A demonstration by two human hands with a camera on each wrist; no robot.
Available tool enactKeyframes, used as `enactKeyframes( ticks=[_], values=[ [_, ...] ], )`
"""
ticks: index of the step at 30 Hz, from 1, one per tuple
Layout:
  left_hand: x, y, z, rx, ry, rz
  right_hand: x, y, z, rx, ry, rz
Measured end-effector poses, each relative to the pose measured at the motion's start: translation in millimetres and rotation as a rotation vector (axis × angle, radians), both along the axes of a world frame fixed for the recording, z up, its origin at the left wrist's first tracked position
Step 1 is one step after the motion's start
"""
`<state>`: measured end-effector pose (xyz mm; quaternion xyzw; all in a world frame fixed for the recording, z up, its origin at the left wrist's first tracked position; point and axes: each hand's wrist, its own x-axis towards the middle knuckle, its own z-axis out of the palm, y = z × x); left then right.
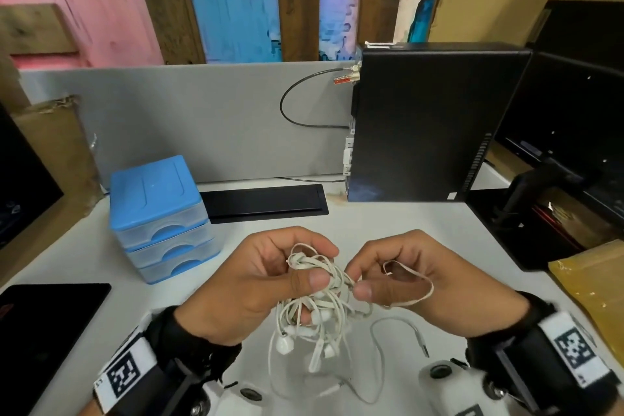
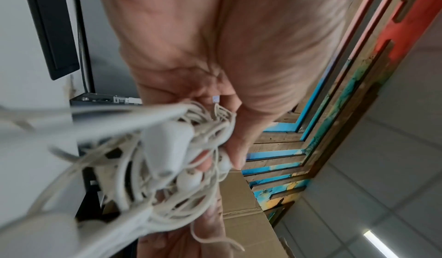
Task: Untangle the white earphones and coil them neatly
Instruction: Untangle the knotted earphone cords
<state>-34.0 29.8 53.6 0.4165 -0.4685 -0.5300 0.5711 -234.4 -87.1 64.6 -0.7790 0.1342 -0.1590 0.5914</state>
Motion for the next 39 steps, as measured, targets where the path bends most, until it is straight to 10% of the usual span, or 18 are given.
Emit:
enactKeyframes(
  ticks=[14,24,33,39],
  values=[
    [-0.6,5.7,6.3,-0.012,0.276,-0.098,-10.8,-5.1,3.2,0.057,0.042,0.160],
    [-12.6,8.0,5.8,-0.164,-0.177,0.183,16.3,15.7,-13.0,0.297,-0.107,-0.014],
    [-19.6,5.9,0.1,-0.444,-0.239,0.328,18.7,16.4,-20.2,0.736,-0.116,0.143],
    [-12.5,5.6,4.9,-0.409,-0.192,0.402,25.6,10.4,-17.3,0.792,-0.241,-0.188]
  ],
)
